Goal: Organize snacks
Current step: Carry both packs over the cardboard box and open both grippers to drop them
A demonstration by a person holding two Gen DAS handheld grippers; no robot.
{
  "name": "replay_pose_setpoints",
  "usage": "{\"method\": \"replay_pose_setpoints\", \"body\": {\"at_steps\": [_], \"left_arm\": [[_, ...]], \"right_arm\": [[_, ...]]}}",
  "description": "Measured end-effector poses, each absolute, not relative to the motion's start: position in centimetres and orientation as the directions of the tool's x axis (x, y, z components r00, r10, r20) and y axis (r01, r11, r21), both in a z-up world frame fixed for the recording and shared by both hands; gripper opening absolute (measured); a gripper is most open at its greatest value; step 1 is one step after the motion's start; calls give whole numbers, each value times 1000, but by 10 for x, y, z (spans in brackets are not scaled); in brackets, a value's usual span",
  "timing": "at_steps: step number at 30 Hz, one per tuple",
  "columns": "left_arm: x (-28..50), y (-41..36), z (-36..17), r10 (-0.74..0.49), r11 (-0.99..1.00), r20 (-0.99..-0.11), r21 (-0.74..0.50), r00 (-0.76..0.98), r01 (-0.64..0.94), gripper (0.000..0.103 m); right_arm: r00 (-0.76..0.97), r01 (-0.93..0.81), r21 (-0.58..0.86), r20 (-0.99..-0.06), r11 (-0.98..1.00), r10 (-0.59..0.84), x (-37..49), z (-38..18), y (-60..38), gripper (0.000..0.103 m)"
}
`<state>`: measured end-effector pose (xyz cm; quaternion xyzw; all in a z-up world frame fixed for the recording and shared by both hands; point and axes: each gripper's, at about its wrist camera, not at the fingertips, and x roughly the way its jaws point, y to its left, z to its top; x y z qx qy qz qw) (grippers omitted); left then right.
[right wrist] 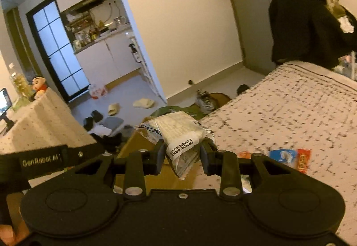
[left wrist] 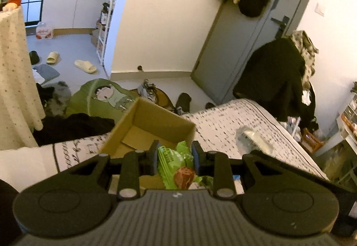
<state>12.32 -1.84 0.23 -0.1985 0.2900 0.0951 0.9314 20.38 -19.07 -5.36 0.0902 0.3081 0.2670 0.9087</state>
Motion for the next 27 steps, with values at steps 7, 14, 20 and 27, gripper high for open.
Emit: {"method": "replay_pose_setpoints", "body": {"at_steps": [7,14,20,27], "left_arm": [[125,9,5,92,890,-570,-321,817,-325,28],[137,35,-3,113,874,-583,-327,805,-360,28],[144,56,-15,133,860,-605,-323,785,-395,28],[159,70,-31,141,847,-640,-317,755,-427,28]], "right_arm": [[647,-454,337,-512,825,565,201,-57,-166,32],[618,-472,362,-514,804,595,203,-65,-139,32],[568,-513,354,-543,782,618,206,-79,-109,33],[557,-489,339,-588,804,587,208,-88,-105,53]]}}
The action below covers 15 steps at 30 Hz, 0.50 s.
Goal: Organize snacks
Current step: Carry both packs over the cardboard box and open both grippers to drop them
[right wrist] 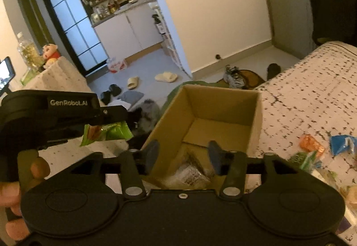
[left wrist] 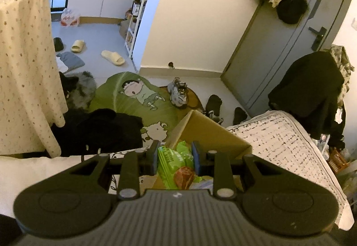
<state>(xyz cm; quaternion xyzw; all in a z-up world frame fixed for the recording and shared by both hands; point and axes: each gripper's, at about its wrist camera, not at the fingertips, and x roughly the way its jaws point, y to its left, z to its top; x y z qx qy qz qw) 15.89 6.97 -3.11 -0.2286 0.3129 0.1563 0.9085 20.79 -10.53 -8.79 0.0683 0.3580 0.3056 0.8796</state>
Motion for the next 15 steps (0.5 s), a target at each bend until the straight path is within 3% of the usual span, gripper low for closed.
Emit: {"method": "replay_pose_setpoints", "body": {"at_steps": [15], "left_arm": [[189,53,-53,74,857,-685,-328,725,-397,29]], "right_arm": [[576,-432,326,-618,841,535,211,-87,-119,59]]}}
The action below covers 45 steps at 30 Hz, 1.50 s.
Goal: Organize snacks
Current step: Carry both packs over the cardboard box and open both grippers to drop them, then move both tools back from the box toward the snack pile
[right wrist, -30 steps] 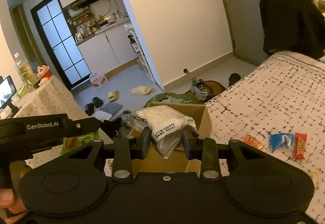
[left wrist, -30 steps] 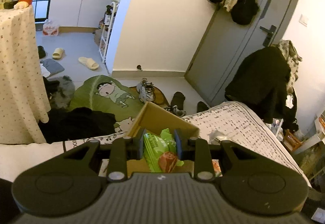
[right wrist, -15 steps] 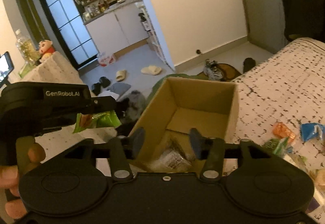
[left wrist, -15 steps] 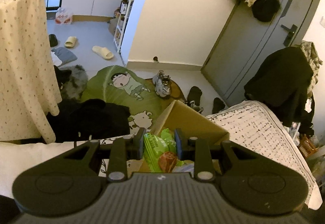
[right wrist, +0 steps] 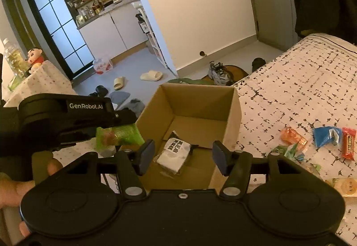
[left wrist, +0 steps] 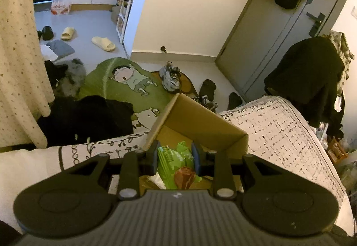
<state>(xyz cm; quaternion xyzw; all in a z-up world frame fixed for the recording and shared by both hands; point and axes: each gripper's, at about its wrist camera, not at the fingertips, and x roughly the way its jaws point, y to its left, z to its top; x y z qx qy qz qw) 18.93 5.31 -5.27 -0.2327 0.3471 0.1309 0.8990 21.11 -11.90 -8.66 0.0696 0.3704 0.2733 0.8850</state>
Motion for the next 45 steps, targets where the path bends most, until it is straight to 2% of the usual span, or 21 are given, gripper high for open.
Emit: {"method": "replay_pose_setpoints", "body": {"at_steps": [5,7,11,16,23,29,32,33,45], "left_arm": [[189,54,-48,102,854,-688,-310,719,-418,37],[187,55,-46,113,850,-691,-305,714,-430,46],[179,54,-38,144,856,-686,-276,714,-438,54],[171,51,-29,198,852,-690,-230,696,-470,80],[158,45,-16,175,870,-687,-228,705,-438,86],[143,34,-4,189,883,-649,-216,737,-417,91],[136,27,3,190,891,-623,-216,759,-400,100],[134,25,5,190,893,-618,-213,763,-396,103],[122,4,8,114,907,-594,-266,796,-328,103]], "right_arm": [[583,-425,330,-612,843,534,209,-84,-122,61],[582,-421,326,-618,846,528,207,-85,-124,62],[587,-421,308,-625,853,515,199,-80,-129,65],[616,-410,292,-610,864,498,188,-66,-142,70],[664,-408,243,-583,880,469,173,-47,-158,87],[694,-420,222,-545,880,470,166,-32,-172,96],[709,-415,218,-532,884,464,164,-25,-181,100],[714,-413,216,-526,885,462,163,-23,-185,100],[749,-349,228,-515,909,417,161,-17,-232,103]]}}
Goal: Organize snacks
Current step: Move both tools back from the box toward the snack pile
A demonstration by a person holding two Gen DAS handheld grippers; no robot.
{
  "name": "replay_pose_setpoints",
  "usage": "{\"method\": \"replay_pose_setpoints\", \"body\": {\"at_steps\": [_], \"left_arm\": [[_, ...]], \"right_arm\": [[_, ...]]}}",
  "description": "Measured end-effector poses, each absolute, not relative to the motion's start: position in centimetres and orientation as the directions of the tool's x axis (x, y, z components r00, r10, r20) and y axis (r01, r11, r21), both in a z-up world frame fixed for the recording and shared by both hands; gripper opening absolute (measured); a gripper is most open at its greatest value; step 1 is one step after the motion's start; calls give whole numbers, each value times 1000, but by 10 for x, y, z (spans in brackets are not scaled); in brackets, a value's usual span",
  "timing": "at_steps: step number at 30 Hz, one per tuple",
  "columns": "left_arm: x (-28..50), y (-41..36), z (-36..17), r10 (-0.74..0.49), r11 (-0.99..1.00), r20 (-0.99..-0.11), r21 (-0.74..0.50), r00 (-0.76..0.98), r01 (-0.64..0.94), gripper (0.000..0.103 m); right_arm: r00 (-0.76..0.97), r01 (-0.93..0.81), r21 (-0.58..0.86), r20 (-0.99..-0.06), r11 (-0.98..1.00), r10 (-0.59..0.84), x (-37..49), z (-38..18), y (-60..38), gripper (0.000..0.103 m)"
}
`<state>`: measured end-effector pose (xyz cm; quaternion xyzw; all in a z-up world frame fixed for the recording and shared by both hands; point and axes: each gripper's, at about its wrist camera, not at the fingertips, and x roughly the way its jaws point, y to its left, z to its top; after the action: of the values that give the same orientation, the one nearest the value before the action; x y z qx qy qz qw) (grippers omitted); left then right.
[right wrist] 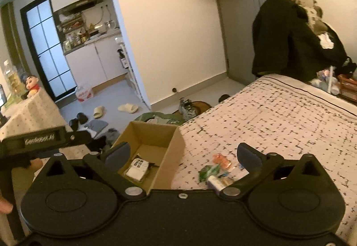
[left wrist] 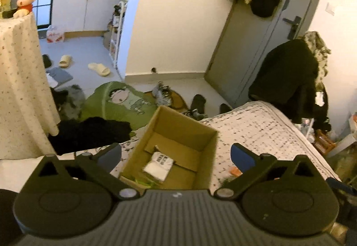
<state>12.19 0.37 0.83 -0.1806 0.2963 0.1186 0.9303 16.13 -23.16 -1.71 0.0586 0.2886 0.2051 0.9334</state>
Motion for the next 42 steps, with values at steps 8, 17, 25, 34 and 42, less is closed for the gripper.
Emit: {"method": "replay_pose_setpoints", "body": {"at_steps": [8,17,25,34,42], "left_arm": [[120,-13,3,49,916,-618,-286,785,-282,103],[118,-35,-11,-34,930,-657,-296,753,-216,103],[120,-47,-20,-55,934,-653,-301,755,-193,102],[122,-68,-36,-100,938,-641,-315,761,-142,100],[137,-93,-61,-161,934,-656,-343,737,-101,95]], "right_arm": [[758,-305,222,-532,926,378,164,-24,-247,103],[759,-282,204,-551,937,348,161,-26,-259,103],[747,-259,206,-576,944,331,158,-33,-275,103],[732,-220,253,-596,942,331,157,-48,-307,103],[705,-201,269,-628,942,330,171,-69,-323,96]]}}
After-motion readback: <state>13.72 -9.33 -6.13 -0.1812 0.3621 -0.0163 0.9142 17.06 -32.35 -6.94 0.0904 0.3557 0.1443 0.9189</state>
